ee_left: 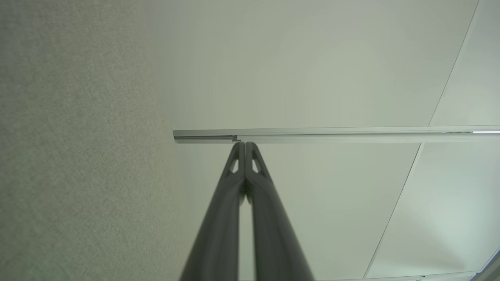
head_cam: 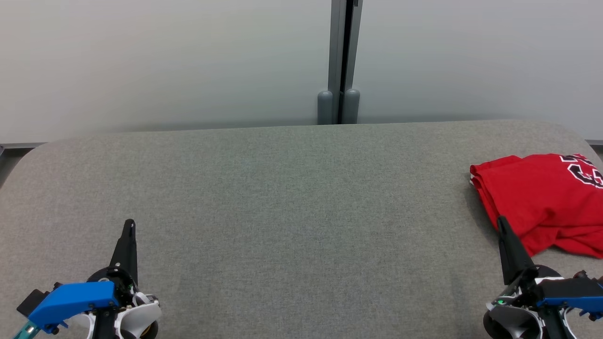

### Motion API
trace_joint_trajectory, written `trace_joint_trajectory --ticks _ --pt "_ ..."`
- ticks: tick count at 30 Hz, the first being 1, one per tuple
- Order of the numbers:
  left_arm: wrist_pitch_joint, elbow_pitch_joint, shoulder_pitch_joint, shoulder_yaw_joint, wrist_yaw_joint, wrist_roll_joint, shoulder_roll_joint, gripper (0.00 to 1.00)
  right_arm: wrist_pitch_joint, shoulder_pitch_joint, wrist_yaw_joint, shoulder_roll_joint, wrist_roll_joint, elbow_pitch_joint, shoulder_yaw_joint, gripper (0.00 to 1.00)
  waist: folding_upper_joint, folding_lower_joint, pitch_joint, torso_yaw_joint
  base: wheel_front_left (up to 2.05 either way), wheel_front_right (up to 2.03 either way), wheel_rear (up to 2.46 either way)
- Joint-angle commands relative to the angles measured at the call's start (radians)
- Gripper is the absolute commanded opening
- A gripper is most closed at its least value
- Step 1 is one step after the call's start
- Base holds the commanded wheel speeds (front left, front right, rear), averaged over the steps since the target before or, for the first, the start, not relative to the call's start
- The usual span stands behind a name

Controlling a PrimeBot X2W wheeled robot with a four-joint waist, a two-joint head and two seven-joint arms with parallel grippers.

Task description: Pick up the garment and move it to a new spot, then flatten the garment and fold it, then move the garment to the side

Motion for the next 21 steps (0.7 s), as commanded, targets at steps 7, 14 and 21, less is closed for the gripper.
trace_joint_trajectory --ticks 7,14,21 --pt "0.003 -0.005 -0.008 0.002 -0.005 -0.003 -0.003 0.00 0.004 -0.014 0.000 -0.006 0.003 -0.003 -0.002 0.00 -0.0002 0.0000 0.000 0.000 0.00 0.00 0.00" --pt "0.003 -0.005 -0.008 0.002 -0.005 -0.003 -0.003 0.00 0.004 -0.014 0.000 -0.006 0.003 -0.003 -0.002 0.00 -0.0002 0.0000 0.000 0.000 0.00 0.00 0.00" --pt "0.003 -0.005 -0.008 0.002 -0.005 -0.003 -0.003 0.00 0.004 -0.014 0.000 -0.006 0.003 -0.003 -0.002 0.00 -0.0002 0.0000 0.000 0.000 0.00 0.00 0.00"
